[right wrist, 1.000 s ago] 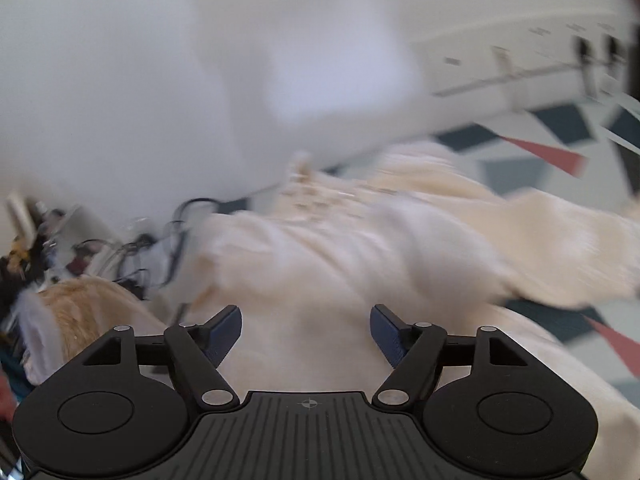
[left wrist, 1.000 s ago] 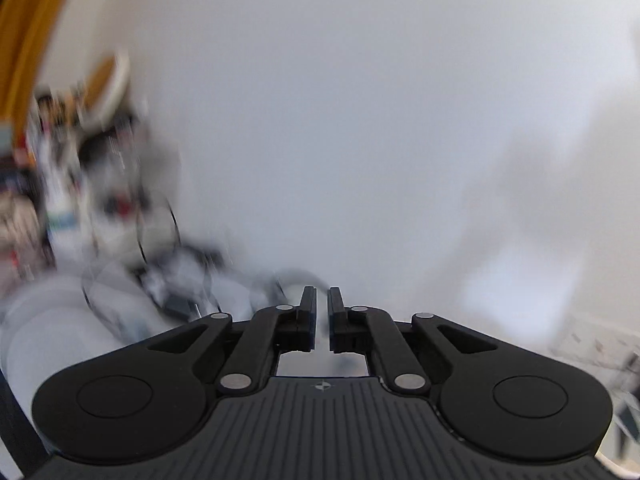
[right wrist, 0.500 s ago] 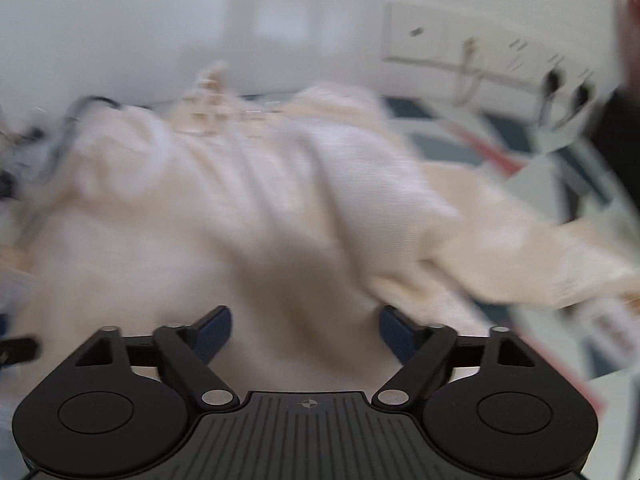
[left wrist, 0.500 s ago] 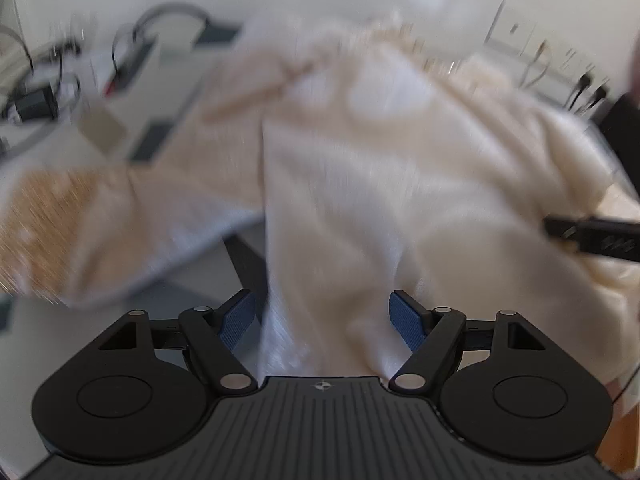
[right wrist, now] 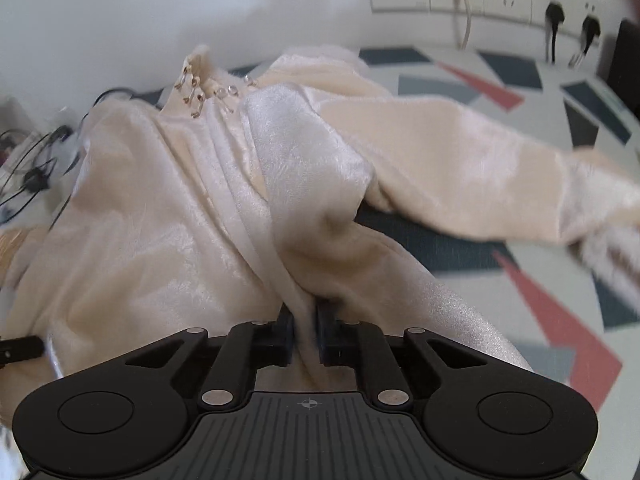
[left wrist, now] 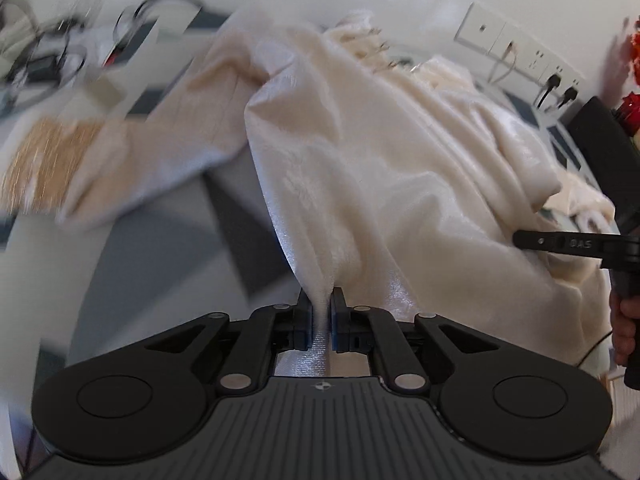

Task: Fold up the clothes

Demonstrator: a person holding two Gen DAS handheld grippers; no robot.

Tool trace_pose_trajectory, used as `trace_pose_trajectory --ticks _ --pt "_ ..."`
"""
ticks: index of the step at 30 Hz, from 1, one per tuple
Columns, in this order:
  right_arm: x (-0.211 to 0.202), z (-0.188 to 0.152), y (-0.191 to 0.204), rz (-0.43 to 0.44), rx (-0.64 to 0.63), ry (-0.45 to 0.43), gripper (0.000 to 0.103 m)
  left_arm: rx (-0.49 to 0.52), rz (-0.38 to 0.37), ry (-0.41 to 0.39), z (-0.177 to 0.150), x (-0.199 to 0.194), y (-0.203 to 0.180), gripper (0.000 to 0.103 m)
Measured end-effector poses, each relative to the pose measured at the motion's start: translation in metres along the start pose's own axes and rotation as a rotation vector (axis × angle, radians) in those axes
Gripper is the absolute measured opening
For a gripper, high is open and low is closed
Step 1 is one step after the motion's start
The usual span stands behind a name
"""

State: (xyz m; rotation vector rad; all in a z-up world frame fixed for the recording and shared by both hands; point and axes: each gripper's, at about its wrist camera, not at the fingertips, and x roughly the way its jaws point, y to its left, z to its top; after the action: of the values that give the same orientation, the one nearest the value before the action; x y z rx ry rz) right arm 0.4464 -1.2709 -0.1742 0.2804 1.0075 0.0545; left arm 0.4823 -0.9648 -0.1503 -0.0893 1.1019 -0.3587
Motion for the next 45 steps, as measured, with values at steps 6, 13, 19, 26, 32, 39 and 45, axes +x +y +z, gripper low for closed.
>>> trace_pose_trajectory --ticks 6,13,19,26,32,39,45 --pt "-0.027 -0.003 -0.006 0.086 0.052 0.029 0.032 -0.030 0.062 -0.040 0.004 -0.024 -0.005 0.025" --pt "-0.093 0.091 -0.013 0.310 0.192 -0.226 0.042 0.014 0.087 -0.297 0.070 -0.076 -0.020 0.071" --pt "-0.119 0.173 -0.021 0.298 0.263 -0.379 0.045 0.089 0.116 -0.454 0.149 -0.098 -0.032 0.099" --pt "-0.066 0.155 -0.031 0.158 0.359 -0.259 0.059 0.242 0.123 -0.353 0.180 -0.047 -0.001 0.103" --pt "0.002 0.149 -0.032 -0.076 0.220 -0.254 0.089 0.283 0.092 -0.181 0.197 0.032 0.045 0.102" --pt "0.099 0.151 -0.012 -0.177 0.145 -0.114 0.091 0.148 -0.075 -0.084 0.190 0.076 0.054 0.103" --pt "0.132 0.161 -0.001 -0.191 0.067 0.036 0.102 0.170 -0.009 -0.054 0.194 0.093 0.039 0.103"
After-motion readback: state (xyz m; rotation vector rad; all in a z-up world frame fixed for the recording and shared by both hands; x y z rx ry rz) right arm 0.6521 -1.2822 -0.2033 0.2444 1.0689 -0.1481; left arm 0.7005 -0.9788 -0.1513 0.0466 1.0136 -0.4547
